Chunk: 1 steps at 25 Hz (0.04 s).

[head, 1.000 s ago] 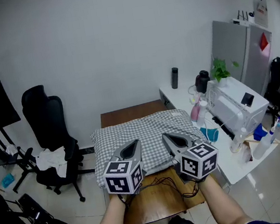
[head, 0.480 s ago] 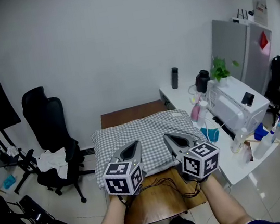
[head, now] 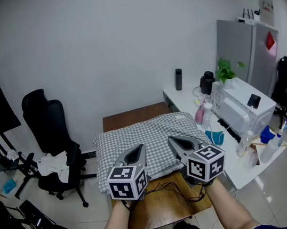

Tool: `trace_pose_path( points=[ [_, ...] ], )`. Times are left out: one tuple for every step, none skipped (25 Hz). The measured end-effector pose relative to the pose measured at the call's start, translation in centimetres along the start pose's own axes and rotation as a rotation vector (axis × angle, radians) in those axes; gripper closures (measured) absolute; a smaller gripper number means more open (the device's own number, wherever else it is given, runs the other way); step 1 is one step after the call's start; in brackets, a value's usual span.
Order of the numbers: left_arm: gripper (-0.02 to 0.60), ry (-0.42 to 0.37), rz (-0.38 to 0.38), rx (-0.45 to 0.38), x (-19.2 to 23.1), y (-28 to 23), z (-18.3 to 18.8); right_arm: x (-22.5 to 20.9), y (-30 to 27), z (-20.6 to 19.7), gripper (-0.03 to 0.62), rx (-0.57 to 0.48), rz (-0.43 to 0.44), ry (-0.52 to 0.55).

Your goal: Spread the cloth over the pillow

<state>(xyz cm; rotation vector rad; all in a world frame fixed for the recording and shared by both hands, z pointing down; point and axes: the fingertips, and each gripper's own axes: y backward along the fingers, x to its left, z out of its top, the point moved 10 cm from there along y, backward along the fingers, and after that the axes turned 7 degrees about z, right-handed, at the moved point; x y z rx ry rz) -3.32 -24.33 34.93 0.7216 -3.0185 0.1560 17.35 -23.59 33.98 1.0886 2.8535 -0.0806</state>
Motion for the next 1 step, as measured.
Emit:
trace_pose_path(
  points=[
    [0.574,0.000,0.000,0.000,-0.04,-0.07,0.02,-0.07,0.00,0.05,0.582,0.000,0.000,0.001]
  ],
)
